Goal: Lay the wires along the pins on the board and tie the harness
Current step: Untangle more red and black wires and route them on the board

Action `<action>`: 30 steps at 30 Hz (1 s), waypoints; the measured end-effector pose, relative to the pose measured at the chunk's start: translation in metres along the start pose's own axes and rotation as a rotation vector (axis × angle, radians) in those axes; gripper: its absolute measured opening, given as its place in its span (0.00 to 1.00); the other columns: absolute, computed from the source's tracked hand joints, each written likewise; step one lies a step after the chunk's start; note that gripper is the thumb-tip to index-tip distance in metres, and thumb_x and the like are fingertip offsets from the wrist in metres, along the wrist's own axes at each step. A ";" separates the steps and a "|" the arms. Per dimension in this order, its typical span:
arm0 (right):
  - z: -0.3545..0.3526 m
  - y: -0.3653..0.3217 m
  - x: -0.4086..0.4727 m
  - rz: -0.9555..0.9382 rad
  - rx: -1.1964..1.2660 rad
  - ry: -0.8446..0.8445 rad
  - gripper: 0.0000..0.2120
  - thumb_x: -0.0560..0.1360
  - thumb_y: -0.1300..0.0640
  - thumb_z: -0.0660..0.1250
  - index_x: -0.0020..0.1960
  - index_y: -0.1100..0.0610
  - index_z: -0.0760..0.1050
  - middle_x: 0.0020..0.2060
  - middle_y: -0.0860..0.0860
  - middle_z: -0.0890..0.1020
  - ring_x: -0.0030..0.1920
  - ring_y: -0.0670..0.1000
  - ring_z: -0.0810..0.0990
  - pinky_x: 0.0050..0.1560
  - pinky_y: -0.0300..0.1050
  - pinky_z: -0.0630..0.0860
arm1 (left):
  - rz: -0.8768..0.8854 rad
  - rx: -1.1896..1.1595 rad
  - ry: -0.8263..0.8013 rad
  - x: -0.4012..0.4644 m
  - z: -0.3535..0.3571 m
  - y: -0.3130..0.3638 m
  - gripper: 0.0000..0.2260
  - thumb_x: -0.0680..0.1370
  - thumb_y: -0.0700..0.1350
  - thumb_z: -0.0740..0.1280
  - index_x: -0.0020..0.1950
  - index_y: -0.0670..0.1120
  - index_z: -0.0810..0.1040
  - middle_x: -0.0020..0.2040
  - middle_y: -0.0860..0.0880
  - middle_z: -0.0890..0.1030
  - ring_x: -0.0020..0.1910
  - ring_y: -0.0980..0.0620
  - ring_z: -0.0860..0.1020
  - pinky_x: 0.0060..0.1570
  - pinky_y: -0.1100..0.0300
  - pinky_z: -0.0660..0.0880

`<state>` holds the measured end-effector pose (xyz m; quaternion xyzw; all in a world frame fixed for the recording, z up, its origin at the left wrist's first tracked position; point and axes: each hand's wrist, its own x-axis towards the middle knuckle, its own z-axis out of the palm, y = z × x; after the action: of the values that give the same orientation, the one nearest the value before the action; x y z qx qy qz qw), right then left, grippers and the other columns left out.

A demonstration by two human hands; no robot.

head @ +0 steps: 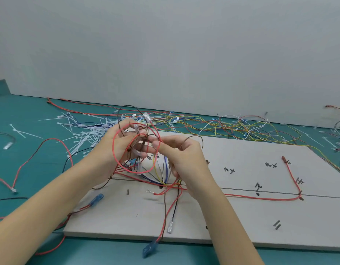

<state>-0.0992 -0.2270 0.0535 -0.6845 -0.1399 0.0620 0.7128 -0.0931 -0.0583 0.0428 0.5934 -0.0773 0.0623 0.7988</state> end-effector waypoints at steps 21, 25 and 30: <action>0.010 0.005 0.000 -0.138 0.009 0.232 0.06 0.69 0.64 0.76 0.36 0.58 0.80 0.29 0.49 0.81 0.23 0.41 0.71 0.24 0.35 0.67 | -0.161 -0.071 0.040 -0.012 0.019 -0.001 0.16 0.70 0.45 0.68 0.50 0.35 0.78 0.52 0.33 0.79 0.51 0.41 0.80 0.53 0.57 0.79; 0.017 0.010 -0.001 -0.131 0.019 0.227 0.04 0.69 0.64 0.75 0.38 0.61 0.81 0.26 0.45 0.80 0.23 0.41 0.72 0.24 0.32 0.67 | -0.163 -0.079 0.108 -0.012 0.018 0.001 0.08 0.69 0.43 0.69 0.42 0.39 0.81 0.36 0.44 0.82 0.32 0.53 0.79 0.33 0.66 0.79; 0.019 0.016 0.001 -0.096 0.004 0.253 0.03 0.69 0.63 0.75 0.38 0.60 0.82 0.27 0.46 0.80 0.22 0.42 0.71 0.25 0.34 0.67 | -0.165 0.043 0.161 -0.011 0.015 0.002 0.07 0.67 0.45 0.70 0.32 0.44 0.84 0.28 0.48 0.80 0.25 0.58 0.76 0.25 0.69 0.73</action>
<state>-0.1024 -0.2076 0.0384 -0.6777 -0.0812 -0.0589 0.7284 -0.1052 -0.0722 0.0463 0.6077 0.0375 0.0452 0.7920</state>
